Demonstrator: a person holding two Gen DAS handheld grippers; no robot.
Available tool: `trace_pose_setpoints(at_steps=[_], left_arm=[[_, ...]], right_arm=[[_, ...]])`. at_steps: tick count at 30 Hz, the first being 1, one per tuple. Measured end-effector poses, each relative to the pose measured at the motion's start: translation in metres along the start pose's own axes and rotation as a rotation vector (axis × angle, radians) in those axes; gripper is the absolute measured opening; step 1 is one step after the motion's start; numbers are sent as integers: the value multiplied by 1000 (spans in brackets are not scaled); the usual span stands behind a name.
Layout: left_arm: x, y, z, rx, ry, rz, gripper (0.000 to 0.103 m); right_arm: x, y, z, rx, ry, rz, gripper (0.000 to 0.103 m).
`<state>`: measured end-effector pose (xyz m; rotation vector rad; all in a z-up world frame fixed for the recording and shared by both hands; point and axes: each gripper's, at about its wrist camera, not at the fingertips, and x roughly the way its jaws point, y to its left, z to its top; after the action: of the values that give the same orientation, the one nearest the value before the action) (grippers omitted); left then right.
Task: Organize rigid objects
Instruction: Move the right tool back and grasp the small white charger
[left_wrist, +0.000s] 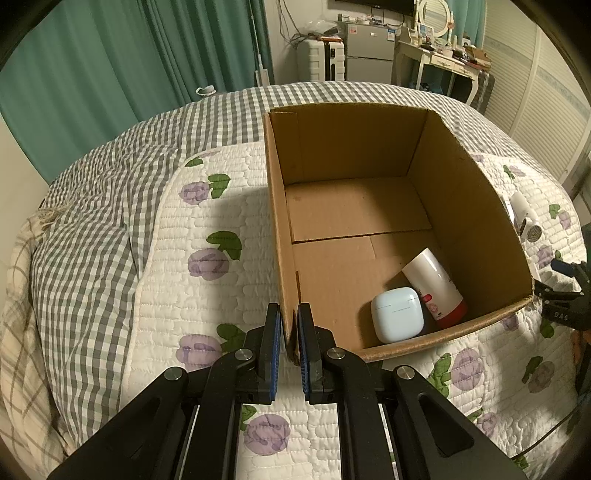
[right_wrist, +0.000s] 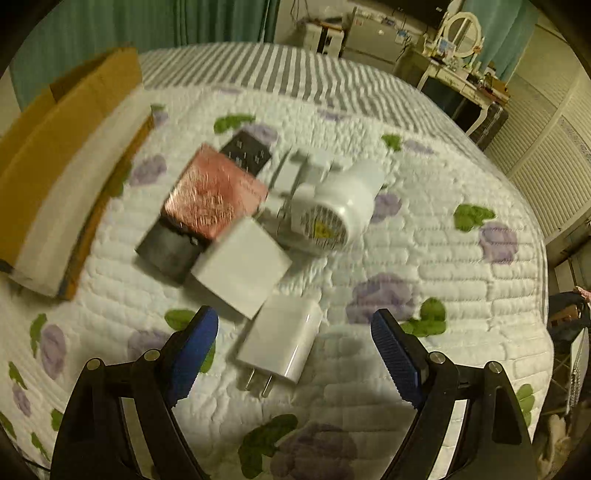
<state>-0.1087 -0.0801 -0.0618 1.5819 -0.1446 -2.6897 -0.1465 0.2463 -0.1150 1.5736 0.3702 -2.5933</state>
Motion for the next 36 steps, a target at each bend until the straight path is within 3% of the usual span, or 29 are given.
trace_pose_setpoints(at_steps=[9, 15, 16, 27, 36], left_arm=[[0, 0, 0, 0, 2, -1, 9], [1, 1, 0, 1, 5, 1, 9], [1, 0, 0, 1, 5, 2, 9], [1, 0, 0, 0, 5, 7, 9], [1, 0, 0, -4, 4, 4, 9]], right_arm=[[22, 11, -4, -45, 71, -15, 75], [37, 16, -7, -75, 115, -37, 63], [37, 16, -7, -74, 114, -39, 56], [20, 5, -9, -21, 43, -11, 46], [-19, 1, -6, 10, -45, -6, 40]])
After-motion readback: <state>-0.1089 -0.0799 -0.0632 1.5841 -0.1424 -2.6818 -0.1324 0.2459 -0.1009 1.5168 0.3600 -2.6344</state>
